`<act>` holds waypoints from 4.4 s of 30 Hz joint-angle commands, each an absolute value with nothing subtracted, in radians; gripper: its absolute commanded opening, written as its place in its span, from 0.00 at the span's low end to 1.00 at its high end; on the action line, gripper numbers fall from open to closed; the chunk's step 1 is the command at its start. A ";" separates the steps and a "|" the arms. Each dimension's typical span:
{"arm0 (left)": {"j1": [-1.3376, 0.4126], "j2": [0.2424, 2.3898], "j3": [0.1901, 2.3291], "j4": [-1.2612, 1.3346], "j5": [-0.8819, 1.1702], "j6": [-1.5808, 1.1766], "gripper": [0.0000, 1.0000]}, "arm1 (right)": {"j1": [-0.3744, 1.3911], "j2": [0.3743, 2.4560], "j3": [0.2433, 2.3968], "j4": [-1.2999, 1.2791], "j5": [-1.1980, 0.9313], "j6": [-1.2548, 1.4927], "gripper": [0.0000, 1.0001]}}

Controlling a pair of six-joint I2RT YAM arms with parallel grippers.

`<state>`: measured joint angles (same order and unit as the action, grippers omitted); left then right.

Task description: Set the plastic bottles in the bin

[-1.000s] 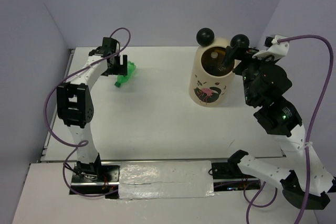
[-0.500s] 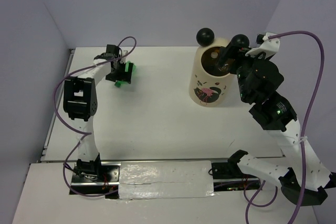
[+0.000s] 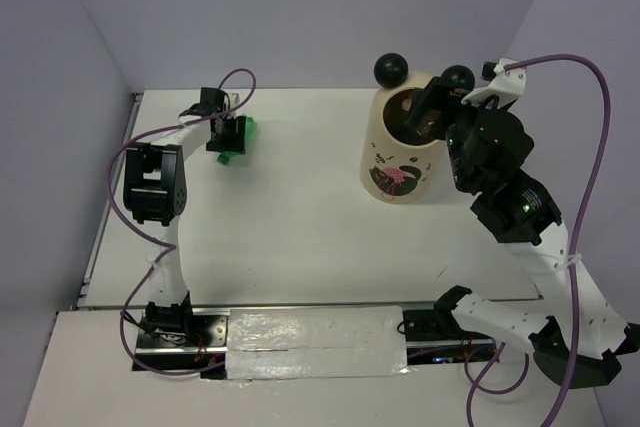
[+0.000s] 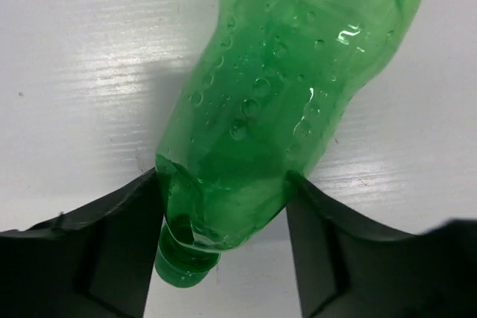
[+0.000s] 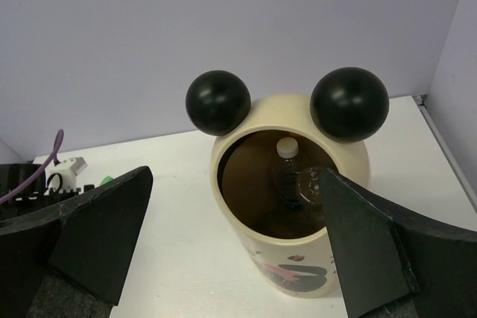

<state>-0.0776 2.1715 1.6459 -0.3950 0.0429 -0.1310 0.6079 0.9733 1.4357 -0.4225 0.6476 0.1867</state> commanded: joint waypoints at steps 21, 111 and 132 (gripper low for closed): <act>-0.101 1.585 1.413 -0.425 0.600 -0.274 0.30 | 0.609 1.175 1.794 -0.770 0.519 0.322 1.00; -0.387 1.364 1.402 -0.347 0.773 -0.540 0.82 | 0.630 1.433 1.729 -0.607 -0.023 0.663 0.50; -0.383 1.270 1.503 -0.515 0.456 -0.474 0.94 | 0.574 1.172 1.704 -0.610 0.892 0.180 0.50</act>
